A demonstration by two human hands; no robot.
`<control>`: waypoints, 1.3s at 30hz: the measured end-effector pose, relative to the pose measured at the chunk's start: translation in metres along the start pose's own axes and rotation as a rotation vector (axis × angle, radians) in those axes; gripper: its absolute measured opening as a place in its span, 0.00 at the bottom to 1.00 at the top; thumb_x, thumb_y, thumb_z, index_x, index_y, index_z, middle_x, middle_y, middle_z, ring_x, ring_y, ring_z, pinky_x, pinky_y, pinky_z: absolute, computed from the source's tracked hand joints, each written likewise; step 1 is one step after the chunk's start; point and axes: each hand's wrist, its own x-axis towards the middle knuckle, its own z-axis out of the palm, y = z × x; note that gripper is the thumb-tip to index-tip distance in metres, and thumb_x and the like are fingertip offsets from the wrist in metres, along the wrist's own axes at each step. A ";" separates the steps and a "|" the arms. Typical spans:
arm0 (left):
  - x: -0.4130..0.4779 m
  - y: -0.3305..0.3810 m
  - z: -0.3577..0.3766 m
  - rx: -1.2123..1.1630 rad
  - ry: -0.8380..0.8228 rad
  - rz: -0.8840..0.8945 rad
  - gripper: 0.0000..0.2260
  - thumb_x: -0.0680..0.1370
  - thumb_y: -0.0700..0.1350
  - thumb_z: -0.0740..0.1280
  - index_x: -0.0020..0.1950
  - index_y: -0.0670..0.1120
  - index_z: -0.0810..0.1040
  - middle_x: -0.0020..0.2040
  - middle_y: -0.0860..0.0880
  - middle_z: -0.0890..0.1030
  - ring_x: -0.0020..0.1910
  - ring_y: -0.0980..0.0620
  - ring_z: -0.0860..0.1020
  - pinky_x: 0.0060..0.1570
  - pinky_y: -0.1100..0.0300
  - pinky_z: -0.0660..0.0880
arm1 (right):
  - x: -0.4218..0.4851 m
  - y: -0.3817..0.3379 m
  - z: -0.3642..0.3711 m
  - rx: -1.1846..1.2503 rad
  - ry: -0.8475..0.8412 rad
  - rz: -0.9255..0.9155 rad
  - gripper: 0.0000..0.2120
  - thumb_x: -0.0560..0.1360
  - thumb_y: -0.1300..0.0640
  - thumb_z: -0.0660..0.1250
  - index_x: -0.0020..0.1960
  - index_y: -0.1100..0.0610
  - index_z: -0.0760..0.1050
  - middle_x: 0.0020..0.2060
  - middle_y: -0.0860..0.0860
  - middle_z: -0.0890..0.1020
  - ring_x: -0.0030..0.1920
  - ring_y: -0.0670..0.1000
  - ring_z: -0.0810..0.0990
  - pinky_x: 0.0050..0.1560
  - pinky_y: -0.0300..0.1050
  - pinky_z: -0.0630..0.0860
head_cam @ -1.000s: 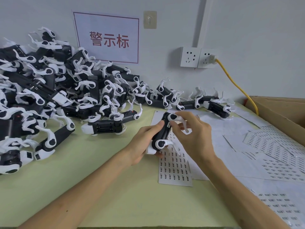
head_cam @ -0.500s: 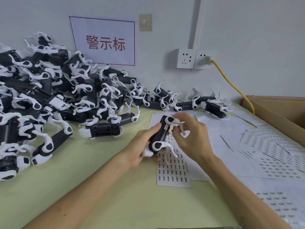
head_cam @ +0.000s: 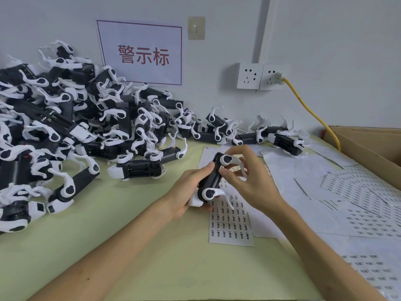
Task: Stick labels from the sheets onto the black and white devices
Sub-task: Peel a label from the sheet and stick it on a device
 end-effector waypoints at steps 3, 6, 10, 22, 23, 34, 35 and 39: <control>0.000 0.001 -0.002 -0.016 -0.021 0.001 0.23 0.78 0.62 0.64 0.55 0.44 0.83 0.45 0.42 0.84 0.38 0.45 0.81 0.34 0.56 0.77 | -0.001 0.001 -0.001 0.034 -0.095 0.027 0.21 0.77 0.60 0.74 0.64 0.51 0.70 0.58 0.44 0.79 0.59 0.45 0.80 0.53 0.42 0.80; -0.001 0.003 -0.002 -0.043 -0.055 -0.018 0.20 0.75 0.64 0.66 0.50 0.49 0.86 0.45 0.43 0.84 0.39 0.46 0.82 0.32 0.56 0.77 | 0.000 0.001 -0.004 0.085 -0.126 0.070 0.23 0.74 0.54 0.75 0.66 0.46 0.70 0.59 0.43 0.79 0.59 0.47 0.80 0.55 0.49 0.79; 0.000 0.007 -0.005 -0.032 -0.068 -0.020 0.23 0.75 0.63 0.71 0.54 0.43 0.85 0.47 0.40 0.80 0.41 0.43 0.79 0.36 0.54 0.77 | 0.005 -0.004 -0.015 0.236 -0.058 0.099 0.21 0.71 0.45 0.68 0.63 0.47 0.78 0.61 0.45 0.81 0.62 0.48 0.79 0.59 0.50 0.76; 0.003 0.013 -0.014 -0.284 0.167 -0.020 0.17 0.76 0.55 0.67 0.49 0.39 0.78 0.38 0.41 0.81 0.33 0.46 0.81 0.28 0.57 0.78 | 0.007 0.006 -0.019 -0.080 -0.015 -0.005 0.21 0.72 0.70 0.73 0.58 0.48 0.82 0.55 0.42 0.80 0.54 0.43 0.80 0.49 0.41 0.79; 0.004 0.014 -0.016 -0.319 0.219 0.022 0.16 0.78 0.53 0.66 0.49 0.39 0.79 0.39 0.41 0.81 0.34 0.47 0.82 0.30 0.57 0.79 | 0.007 0.007 -0.019 -0.169 0.027 -0.065 0.20 0.72 0.69 0.74 0.57 0.49 0.81 0.55 0.43 0.79 0.55 0.43 0.80 0.49 0.38 0.78; 0.013 0.009 -0.020 0.104 0.564 0.242 0.05 0.83 0.43 0.64 0.52 0.48 0.79 0.54 0.50 0.81 0.60 0.46 0.80 0.54 0.60 0.74 | 0.016 0.023 -0.027 0.051 0.450 0.369 0.08 0.75 0.62 0.71 0.51 0.52 0.81 0.47 0.47 0.85 0.43 0.46 0.85 0.41 0.46 0.81; 0.012 0.008 -0.022 0.304 0.618 0.322 0.04 0.83 0.43 0.65 0.53 0.49 0.79 0.54 0.52 0.81 0.60 0.48 0.79 0.55 0.63 0.72 | 0.018 0.027 -0.034 0.242 0.461 0.529 0.05 0.77 0.62 0.68 0.51 0.55 0.80 0.45 0.51 0.86 0.40 0.50 0.86 0.39 0.46 0.81; 0.009 0.003 -0.029 1.131 0.834 0.562 0.10 0.78 0.45 0.72 0.59 0.49 0.80 0.57 0.52 0.80 0.61 0.48 0.76 0.67 0.45 0.62 | 0.018 0.034 -0.074 0.941 0.699 0.803 0.04 0.79 0.63 0.61 0.48 0.61 0.74 0.40 0.59 0.79 0.31 0.55 0.81 0.41 0.48 0.80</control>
